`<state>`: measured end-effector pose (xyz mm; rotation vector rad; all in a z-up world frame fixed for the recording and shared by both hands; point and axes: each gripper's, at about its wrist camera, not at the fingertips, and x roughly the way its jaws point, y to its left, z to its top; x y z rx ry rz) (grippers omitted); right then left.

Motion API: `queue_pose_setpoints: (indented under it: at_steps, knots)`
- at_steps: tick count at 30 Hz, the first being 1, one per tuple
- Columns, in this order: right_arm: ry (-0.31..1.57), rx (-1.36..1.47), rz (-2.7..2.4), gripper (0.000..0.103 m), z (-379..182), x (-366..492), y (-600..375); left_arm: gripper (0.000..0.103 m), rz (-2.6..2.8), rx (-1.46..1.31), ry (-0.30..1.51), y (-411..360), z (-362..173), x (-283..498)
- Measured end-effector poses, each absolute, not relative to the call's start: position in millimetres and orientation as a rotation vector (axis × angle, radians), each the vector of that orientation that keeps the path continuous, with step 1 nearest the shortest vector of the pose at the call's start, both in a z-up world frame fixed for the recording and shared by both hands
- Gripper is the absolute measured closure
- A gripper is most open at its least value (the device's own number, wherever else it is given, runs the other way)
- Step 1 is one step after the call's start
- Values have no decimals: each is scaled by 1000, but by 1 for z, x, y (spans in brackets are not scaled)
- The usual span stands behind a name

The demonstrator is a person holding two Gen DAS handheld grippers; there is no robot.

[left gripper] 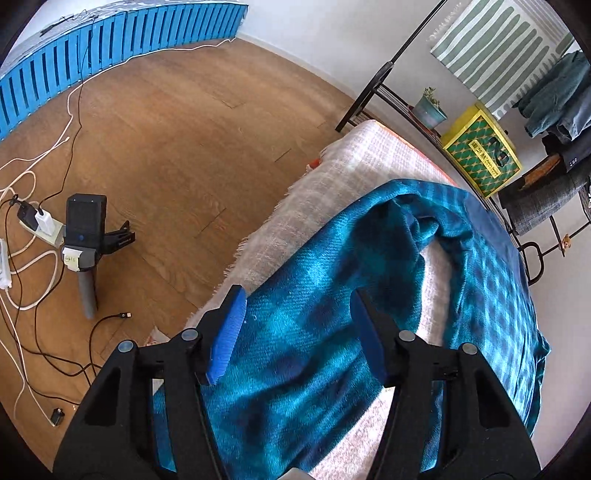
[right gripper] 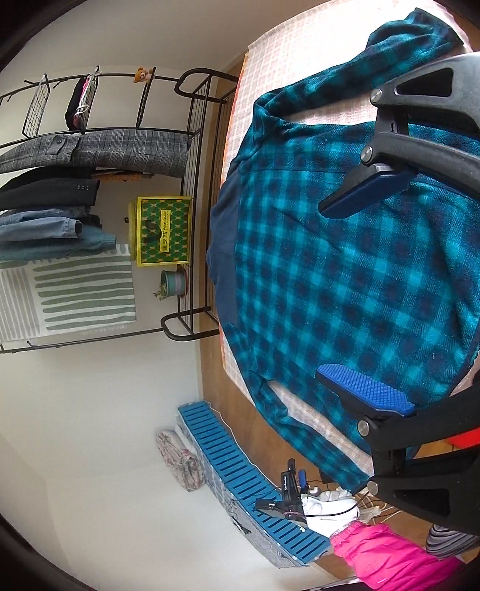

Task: Fold large clothes
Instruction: 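Reach the left tool to the shirt's side edge and grasp it, then fold the grasped side over toward the shirt's center with the left tool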

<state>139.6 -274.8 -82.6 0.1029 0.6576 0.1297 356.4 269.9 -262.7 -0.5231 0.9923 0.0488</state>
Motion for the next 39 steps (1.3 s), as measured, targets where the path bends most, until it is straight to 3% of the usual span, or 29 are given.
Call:
queue_pose_setpoints:
  at_steps: [5, 8, 12, 14, 26, 29, 39]
  knots:
    - [706, 112, 142, 21, -97, 156, -266, 43, 36, -540, 1008, 276, -278, 380]
    - [707, 104, 162, 21, -99, 161, -260, 56, -1, -538, 1041, 275, -285, 390]
    - [701, 87, 171, 21, -100, 167, -251, 61, -25, -545, 1067, 272, -292, 397]
    - [704, 96, 176, 21, -101, 169, -249, 69, -35, -555, 1078, 271, -294, 400]
    - [713, 107, 216, 21, -99, 172, -239, 70, 13, -550, 1102, 273, -301, 406]
    - [719, 104, 215, 21, -99, 172, -238, 100, 9, -501, 1101, 267, -299, 407]
    - [752, 112, 265, 22, -101, 175, -237, 103, -97, -557, 920, 249, -237, 385]
